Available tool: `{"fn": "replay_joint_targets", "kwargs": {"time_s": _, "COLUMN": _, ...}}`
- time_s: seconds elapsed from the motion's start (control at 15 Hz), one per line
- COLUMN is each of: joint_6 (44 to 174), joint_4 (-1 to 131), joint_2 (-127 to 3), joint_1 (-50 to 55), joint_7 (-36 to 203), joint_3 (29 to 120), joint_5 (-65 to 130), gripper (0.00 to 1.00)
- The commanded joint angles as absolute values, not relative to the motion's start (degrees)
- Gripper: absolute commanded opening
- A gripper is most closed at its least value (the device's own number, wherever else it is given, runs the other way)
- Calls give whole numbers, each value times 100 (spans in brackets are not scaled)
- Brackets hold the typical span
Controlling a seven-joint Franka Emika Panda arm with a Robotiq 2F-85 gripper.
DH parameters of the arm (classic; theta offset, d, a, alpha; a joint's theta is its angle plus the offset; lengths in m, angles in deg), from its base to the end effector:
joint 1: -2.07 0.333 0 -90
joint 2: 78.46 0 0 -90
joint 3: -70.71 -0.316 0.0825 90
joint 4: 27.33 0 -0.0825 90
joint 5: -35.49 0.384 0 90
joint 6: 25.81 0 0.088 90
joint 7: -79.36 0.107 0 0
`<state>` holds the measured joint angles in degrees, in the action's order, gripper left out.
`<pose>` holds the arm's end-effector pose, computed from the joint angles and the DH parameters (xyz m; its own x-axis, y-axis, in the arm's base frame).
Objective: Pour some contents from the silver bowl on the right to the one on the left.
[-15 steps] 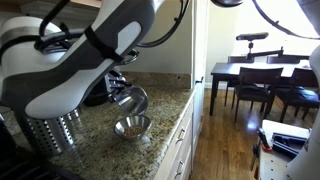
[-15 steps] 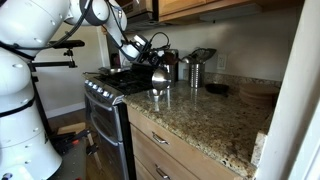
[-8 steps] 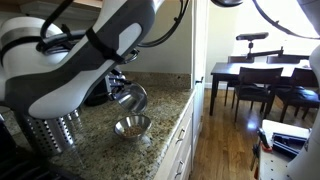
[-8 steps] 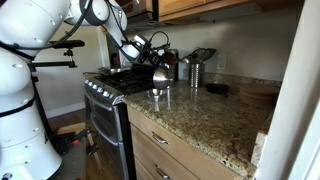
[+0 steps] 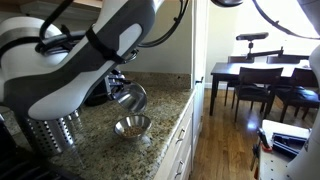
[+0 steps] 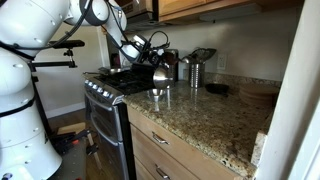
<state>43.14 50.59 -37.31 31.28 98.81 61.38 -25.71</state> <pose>0.5943 0.2943 0.3176 0.9216 0.1532 -0.3567 0.3862 -0.2699 0.8820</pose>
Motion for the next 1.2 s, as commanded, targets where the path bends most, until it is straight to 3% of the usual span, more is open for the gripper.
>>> {"fn": "replay_joint_targets", "kwargs": {"time_s": 0.0, "joint_6": 4109, "joint_4": 5082, "joint_2": -3750, "joint_1": 3202, "joint_7": 9992, "joint_3": 6156, "joint_5": -2685, "gripper": 7}}
{"fn": "replay_joint_targets", "kwargs": {"time_s": 1.13, "joint_6": 3814, "joint_4": 4634, "joint_2": -4237, "joint_1": 2522, "joint_7": 9981, "joint_3": 6300, "joint_5": -1348, "gripper": 7}}
